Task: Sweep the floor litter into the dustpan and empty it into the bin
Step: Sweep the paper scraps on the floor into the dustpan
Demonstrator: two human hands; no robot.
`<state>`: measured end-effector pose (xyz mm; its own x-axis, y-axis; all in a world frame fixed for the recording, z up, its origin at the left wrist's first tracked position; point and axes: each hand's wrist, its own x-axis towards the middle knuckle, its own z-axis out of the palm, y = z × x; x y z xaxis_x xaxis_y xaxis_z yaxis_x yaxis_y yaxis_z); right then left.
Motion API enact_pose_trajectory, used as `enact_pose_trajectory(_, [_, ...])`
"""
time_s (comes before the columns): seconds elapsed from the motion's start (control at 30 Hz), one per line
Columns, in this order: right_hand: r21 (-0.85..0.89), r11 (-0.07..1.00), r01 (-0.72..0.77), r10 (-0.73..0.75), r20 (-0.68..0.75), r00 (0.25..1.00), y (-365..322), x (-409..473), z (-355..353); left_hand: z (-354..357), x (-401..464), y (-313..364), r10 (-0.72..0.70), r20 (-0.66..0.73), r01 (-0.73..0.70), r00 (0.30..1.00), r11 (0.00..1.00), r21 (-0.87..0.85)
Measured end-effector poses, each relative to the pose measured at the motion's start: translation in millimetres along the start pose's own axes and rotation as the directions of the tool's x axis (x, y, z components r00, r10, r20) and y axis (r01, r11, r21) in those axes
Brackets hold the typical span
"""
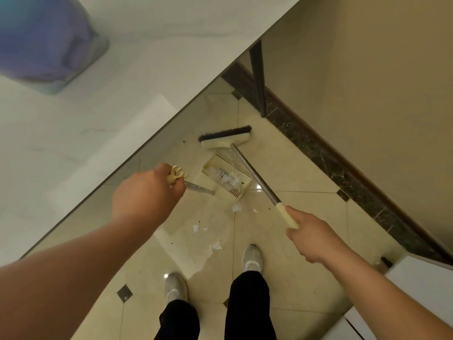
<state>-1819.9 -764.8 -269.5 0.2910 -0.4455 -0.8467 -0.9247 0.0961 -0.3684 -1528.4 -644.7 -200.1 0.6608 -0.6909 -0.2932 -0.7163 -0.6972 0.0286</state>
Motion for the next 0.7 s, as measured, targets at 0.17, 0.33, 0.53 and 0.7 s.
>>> enact_pose_trajectory(0.17, [0.016, 0.994, 0.108, -0.107, -0.057, 0.993, -30, -17, -25, 0, 7, 2, 0.026, 0.013, -0.026, 1.000, 1.000, 0.005])
enact_pose_trajectory(0.33, [-0.214, 0.953, 0.215, -0.241, -0.105, 0.965, -123, 89, -24, 4, 7, 3, -0.005, -0.007, 0.005, 1.000, 0.999, 0.034])
enact_pose_trajectory(0.53, [-0.507, 0.843, 0.180, -0.215, -0.012, 0.977, -167, 126, -11, 8, 9, -3, 0.021, -0.003, -0.021, 1.000, 0.999, 0.048])
enact_pose_trajectory(0.7, [-0.505, 0.861, 0.064, -0.100, -0.045, 0.994, -88, 71, -24, 4, 3, -7, 0.036, 0.102, -0.037, 0.994, 0.999, 0.007])
